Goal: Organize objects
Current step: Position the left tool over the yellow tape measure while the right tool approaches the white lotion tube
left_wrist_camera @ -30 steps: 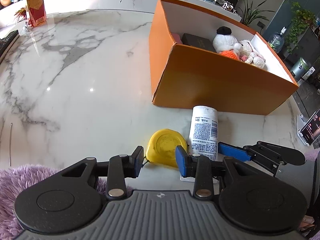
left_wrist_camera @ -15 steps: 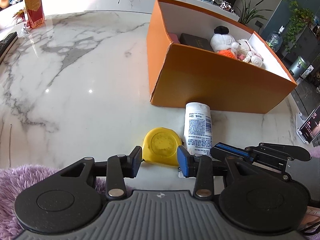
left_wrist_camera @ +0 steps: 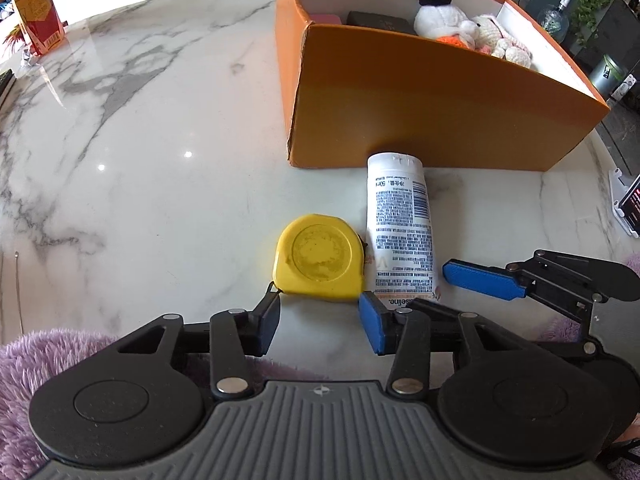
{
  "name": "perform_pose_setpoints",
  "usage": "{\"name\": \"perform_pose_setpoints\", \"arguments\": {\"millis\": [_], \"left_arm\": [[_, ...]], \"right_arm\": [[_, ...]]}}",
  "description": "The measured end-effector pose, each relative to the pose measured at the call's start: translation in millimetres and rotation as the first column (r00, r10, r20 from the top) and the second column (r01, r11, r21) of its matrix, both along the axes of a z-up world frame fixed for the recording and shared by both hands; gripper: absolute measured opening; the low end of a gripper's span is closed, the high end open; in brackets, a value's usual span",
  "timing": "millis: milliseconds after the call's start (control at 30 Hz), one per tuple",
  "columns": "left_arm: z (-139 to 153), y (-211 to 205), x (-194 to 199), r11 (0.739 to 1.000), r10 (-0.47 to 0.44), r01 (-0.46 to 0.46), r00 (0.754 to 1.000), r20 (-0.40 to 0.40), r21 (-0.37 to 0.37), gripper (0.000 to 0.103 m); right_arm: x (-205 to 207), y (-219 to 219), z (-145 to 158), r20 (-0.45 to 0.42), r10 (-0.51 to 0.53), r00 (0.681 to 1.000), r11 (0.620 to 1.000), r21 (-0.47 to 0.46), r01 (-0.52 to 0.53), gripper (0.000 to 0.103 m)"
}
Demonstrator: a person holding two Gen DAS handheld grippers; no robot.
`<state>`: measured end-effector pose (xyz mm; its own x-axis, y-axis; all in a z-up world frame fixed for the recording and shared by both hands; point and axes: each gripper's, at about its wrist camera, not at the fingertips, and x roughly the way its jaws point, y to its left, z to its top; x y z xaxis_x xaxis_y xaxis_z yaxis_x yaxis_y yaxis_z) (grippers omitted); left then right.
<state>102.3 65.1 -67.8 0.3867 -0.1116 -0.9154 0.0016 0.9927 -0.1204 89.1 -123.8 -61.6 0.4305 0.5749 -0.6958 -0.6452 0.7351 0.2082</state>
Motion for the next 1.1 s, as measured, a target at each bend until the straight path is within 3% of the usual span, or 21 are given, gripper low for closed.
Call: {"name": "perform_pose_setpoints", "arguments": {"millis": [133, 300, 600, 733, 800, 967, 1100], "left_arm": [[0.2, -0.2, -0.3, 1.000, 0.003, -0.003, 1.000, 0.001, 0.013, 0.045], [1.4, 0.3, -1.2, 1.000, 0.005, -0.005, 1.000, 0.010, 0.010, 0.045], [5.0, 6.0, -3.9, 0.999, 0.044, -0.043, 0.998, 0.037, -0.006, 0.041], [6.4, 7.9, -5.0, 0.999, 0.050, -0.050, 0.998, 0.046, -0.019, 0.041], [6.1, 8.2, -4.8, 0.999, 0.052, -0.051, 0.998, 0.047, -0.020, 0.041], [6.2, 8.5, -5.7, 0.999, 0.047, -0.045, 0.998, 0.051, -0.024, 0.041], [8.5, 9.8, -9.6, 0.998, 0.034, -0.031, 0.996, 0.077, -0.048, 0.041]], "right_arm": [[-14.2, 12.7, -1.9, 0.055, 0.087, 0.995, 0.994, -0.065, -0.084, 0.058], [-23.6, 25.3, -6.8, 0.155, 0.118, 0.981, 0.982, -0.164, -0.093, 0.062], [-16.9, 32.5, -11.9, 0.183, 0.107, 0.977, 0.987, -0.139, -0.081, 0.079], [-16.0, 32.1, -13.3, 0.187, 0.090, 0.978, 0.988, -0.139, -0.065, 0.078], [-16.8, 29.1, -12.3, 0.187, 0.081, 0.979, 0.989, -0.135, -0.056, 0.071], [-20.4, 23.3, -10.4, 0.198, 0.057, 0.979, 0.989, -0.145, -0.028, 0.065], [-32.3, 20.8, -5.3, 0.266, 0.051, 0.963, 0.987, -0.159, -0.008, 0.064]]}}
